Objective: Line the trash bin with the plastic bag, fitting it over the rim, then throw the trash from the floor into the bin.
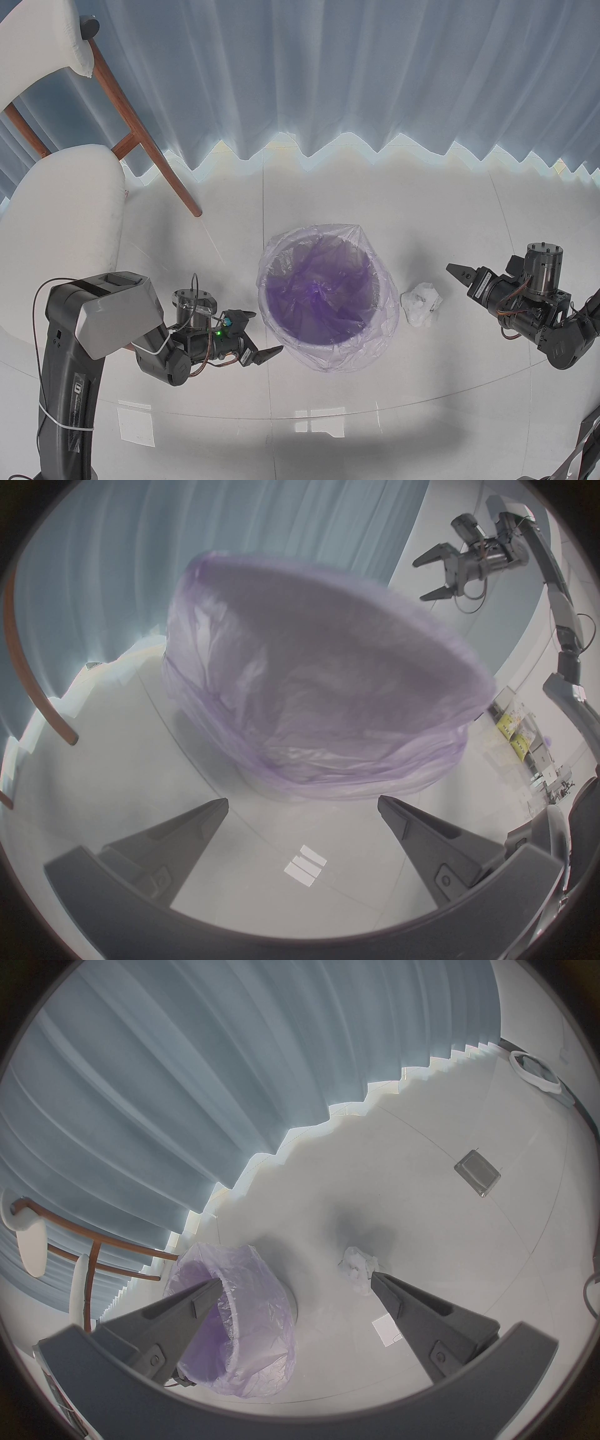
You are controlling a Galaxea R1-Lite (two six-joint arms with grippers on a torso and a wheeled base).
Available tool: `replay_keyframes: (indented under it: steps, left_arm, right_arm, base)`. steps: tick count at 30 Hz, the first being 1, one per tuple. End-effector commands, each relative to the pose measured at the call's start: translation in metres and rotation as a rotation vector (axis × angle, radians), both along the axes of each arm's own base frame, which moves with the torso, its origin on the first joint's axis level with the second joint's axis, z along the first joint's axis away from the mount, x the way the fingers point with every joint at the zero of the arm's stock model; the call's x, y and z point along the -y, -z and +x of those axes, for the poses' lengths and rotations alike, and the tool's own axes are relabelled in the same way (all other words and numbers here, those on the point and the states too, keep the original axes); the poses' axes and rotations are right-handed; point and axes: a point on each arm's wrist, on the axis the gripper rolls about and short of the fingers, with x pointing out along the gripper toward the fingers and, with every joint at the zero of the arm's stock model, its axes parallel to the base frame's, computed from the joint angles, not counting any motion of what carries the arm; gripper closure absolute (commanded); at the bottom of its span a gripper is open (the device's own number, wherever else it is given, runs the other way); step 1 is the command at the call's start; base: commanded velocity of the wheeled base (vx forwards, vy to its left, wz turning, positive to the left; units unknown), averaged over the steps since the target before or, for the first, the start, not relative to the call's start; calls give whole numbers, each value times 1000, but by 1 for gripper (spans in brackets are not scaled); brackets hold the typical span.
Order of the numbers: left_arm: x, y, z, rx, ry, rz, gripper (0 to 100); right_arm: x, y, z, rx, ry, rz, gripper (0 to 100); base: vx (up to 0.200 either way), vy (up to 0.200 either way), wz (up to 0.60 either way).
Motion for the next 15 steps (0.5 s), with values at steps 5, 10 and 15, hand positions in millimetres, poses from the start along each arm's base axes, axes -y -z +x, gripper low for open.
replay_keyframes:
  steps: [5,10,15]
  left_arm:
    - [1,-9,12,-9,-41,47,0]
    - [-21,-38,-12,-21,-27,20,0]
    - [-28,-51,-31,-47,-7,-8,0]
  right_arm:
    - [0,1,0,-4,0,-1,0]
    - [1,2,1,-5,1,-1,0]
    - [0,4,2,-12,2,0,0]
  base:
    - [0,0,0]
    - [0,0,0]
    - [0,0,0]
